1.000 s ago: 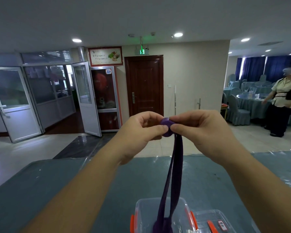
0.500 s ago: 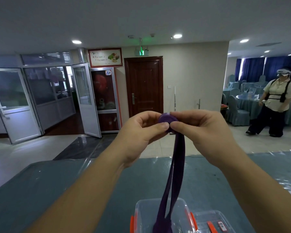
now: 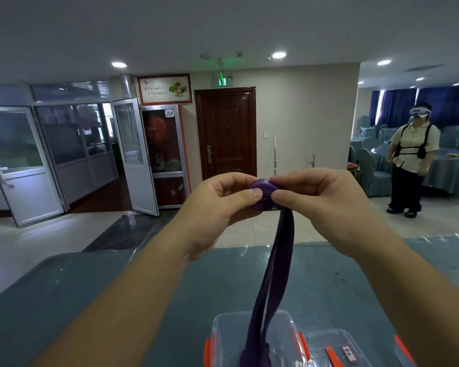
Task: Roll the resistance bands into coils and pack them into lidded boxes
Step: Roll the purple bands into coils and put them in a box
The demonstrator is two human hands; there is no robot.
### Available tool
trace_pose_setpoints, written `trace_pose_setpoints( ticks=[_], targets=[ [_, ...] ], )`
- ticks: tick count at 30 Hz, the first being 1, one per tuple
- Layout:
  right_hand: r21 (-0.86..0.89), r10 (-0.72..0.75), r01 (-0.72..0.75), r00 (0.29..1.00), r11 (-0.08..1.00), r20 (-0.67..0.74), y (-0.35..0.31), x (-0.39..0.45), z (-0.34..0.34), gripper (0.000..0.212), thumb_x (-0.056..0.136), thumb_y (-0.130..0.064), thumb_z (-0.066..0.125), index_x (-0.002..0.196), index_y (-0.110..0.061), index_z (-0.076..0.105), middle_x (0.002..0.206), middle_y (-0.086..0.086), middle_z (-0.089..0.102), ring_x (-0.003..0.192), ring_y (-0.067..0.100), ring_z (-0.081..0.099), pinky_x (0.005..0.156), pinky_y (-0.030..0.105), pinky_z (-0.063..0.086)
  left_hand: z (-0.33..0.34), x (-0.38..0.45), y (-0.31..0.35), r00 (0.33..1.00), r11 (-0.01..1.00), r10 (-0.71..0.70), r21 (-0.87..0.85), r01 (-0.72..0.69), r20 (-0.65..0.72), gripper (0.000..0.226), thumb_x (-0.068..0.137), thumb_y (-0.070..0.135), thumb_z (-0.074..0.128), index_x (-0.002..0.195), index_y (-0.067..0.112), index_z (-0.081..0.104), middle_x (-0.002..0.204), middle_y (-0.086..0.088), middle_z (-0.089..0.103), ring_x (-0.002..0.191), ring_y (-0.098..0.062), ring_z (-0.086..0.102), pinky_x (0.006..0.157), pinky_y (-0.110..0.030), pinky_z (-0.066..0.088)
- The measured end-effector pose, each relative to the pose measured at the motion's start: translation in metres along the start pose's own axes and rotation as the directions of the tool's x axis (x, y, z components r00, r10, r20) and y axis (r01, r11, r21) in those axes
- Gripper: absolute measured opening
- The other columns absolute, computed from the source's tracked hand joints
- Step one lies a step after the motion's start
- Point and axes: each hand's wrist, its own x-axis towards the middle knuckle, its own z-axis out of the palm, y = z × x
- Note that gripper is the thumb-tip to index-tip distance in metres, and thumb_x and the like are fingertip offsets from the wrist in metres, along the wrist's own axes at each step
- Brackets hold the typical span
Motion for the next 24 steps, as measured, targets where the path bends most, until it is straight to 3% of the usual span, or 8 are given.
trace_pose_setpoints(
  ticks=[4,7,10,12,15,17,21,24],
  targets=[
    [-0.073,-0.035,0.038,0.998,0.997,0.053,-0.006,0.003,0.0,0.021,0.083,-0.013,0.082,0.098,-0.027,0.08,0.092,-0.007,0.082,0.09,0.011,0.079,0.087,0.027,0.062,-0.005,0.001,0.011,1.0,0.991,0.01,0.13,-0.012,0.016,0.019,0.093,0.011,0.073,0.111,0.013,0.078,0.106,-0.007,0.079,0.104,-0.026,0.077,0.093,-0.039,0.062],
    [0.006,-0.064,0.065,0.997,0.998,-0.038,-0.004,0.003,0.005,0.028,0.072,-0.029,0.08,0.1,-0.024,0.079,0.095,-0.005,0.082,0.092,0.014,0.079,0.086,0.028,0.063,-0.003,0.001,0.011,1.0,0.999,-0.003,-0.04,0.003,0.012,0.024,0.091,0.01,0.071,0.115,0.007,0.076,0.112,-0.015,0.078,0.108,-0.031,0.075,0.095,-0.039,0.061],
    [0.042,-0.053,0.055,0.997,0.998,-0.054,-0.001,0.001,0.006,0.029,0.078,-0.016,0.082,0.107,-0.022,0.079,0.098,-0.007,0.082,0.095,0.011,0.079,0.09,0.028,0.062,0.002,0.0,0.007,0.999,0.975,-0.041,-0.218,0.037,-0.009,0.035,0.086,0.013,0.072,0.119,0.001,0.072,0.117,-0.02,0.076,0.111,-0.032,0.074,0.091,-0.034,0.062],
    [-0.051,-0.04,0.038,0.999,0.998,-0.031,-0.002,0.001,0.004,0.028,0.083,-0.01,0.082,0.108,-0.023,0.08,0.096,-0.009,0.082,0.093,0.008,0.079,0.089,0.027,0.062,0.002,0.001,0.005,0.998,0.989,-0.042,-0.142,0.037,-0.035,0.027,0.091,0.012,0.072,0.117,0.004,0.073,0.114,-0.017,0.077,0.11,-0.031,0.075,0.089,-0.033,0.062],
    [-0.138,-0.011,0.015,1.0,0.99,0.025,-0.007,0.004,0.0,0.026,0.085,-0.01,0.082,0.104,-0.028,0.08,0.093,-0.012,0.082,0.09,0.006,0.078,0.09,0.027,0.062,-0.004,0.005,0.007,0.998,0.981,0.044,0.192,-0.032,-0.055,0.016,0.094,0.016,0.073,0.11,0.015,0.077,0.107,-0.008,0.079,0.106,-0.025,0.075,0.095,-0.037,0.06],
    [-0.152,-0.013,0.02,0.999,0.988,0.047,-0.01,0.006,-0.001,0.026,0.086,-0.011,0.081,0.101,-0.032,0.079,0.093,-0.012,0.082,0.09,0.007,0.078,0.09,0.028,0.062,-0.008,0.005,0.013,0.998,0.962,0.051,0.27,-0.038,-0.039,0.018,0.094,0.019,0.075,0.111,0.02,0.078,0.106,-0.002,0.08,0.106,-0.021,0.075,0.099,-0.039,0.059],
    [-0.15,-0.019,0.028,0.998,0.988,0.06,-0.01,0.007,0.0,0.026,0.086,-0.013,0.081,0.1,-0.034,0.078,0.094,-0.012,0.082,0.091,0.007,0.078,0.09,0.028,0.061,-0.013,0.002,0.02,0.999,0.943,0.045,0.331,-0.046,0.012,0.025,0.091,0.017,0.078,0.116,0.02,0.078,0.108,0.001,0.08,0.105,-0.018,0.076,0.095,-0.037,0.061],
    [-0.03,-0.036,0.036,0.999,0.999,-0.012,-0.004,0.006,0.005,0.025,0.082,-0.017,0.081,0.106,-0.024,0.079,0.096,-0.006,0.082,0.094,0.012,0.079,0.089,0.03,0.062,-0.01,0.001,0.015,0.999,0.989,0.035,0.146,-0.032,-0.013,0.025,0.093,0.01,0.073,0.118,0.011,0.075,0.11,-0.008,0.08,0.105,-0.025,0.077,0.092,-0.035,0.062]
  ],
)
